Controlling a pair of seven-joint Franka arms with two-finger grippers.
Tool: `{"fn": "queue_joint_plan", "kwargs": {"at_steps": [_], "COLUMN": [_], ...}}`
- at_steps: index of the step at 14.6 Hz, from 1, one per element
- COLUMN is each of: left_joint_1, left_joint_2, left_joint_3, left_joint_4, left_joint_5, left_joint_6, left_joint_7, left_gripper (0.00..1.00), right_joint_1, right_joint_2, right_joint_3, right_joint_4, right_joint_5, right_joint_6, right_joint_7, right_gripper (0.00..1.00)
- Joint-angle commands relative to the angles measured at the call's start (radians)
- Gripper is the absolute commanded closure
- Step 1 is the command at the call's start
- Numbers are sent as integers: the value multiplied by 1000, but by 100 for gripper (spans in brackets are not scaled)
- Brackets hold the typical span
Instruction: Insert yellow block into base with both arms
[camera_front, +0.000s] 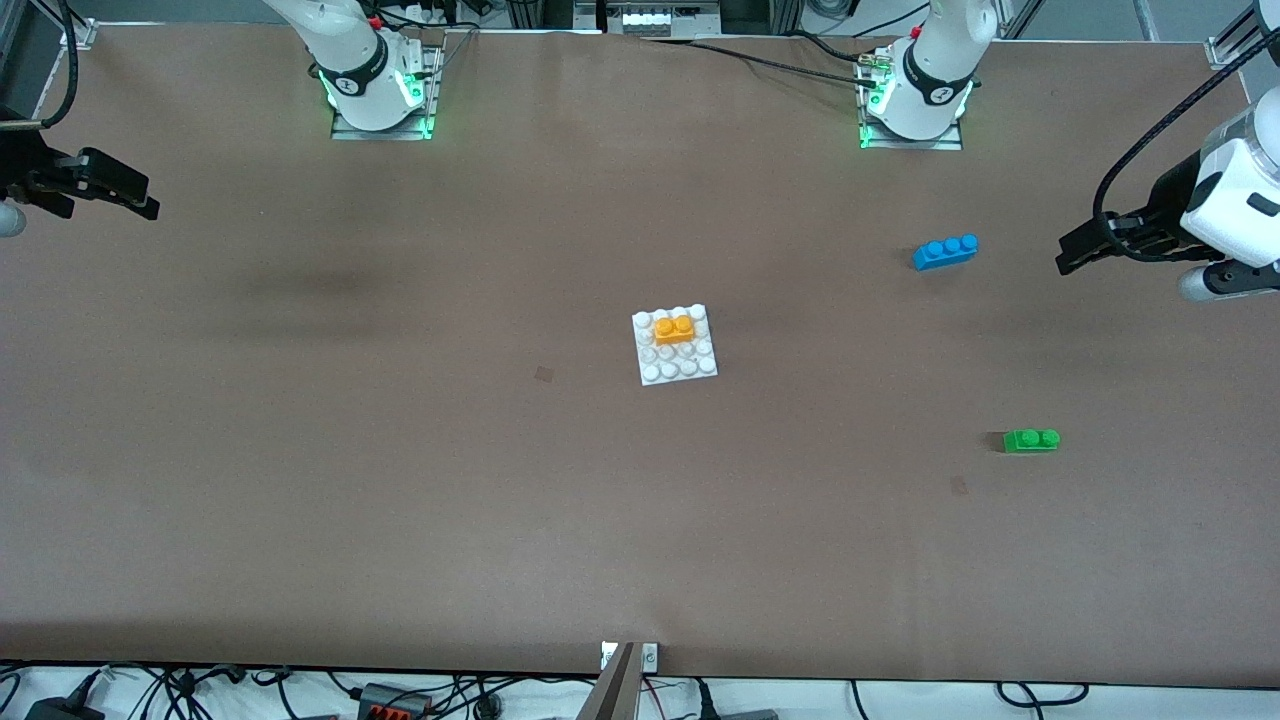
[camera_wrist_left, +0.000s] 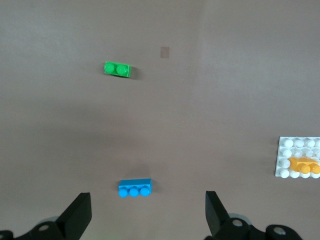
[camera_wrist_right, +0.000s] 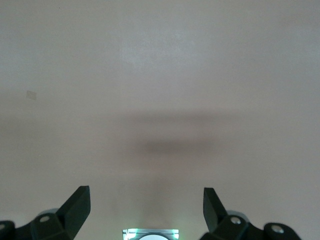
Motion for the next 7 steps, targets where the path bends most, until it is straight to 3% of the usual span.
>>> {"fn": "queue_joint_plan", "kwargs": {"at_steps": [1,7], "left_joint_1": [-15,-15], "left_joint_2": [18,17], "left_joint_3": [11,11], "left_joint_4": [37,37], "left_joint_5": [19,19], "left_joint_6": [-31,-43], "left_joint_7": [6,14], "left_gripper": [0,0], "right_joint_1": [-3,-3], "right_joint_2": [1,1], "right_joint_3": [0,0], "right_joint_4": [14,14], "right_joint_5": [16,16], "right_joint_6": [-16,-18], "right_joint_7": [10,10], "right_gripper": [0,0]}}
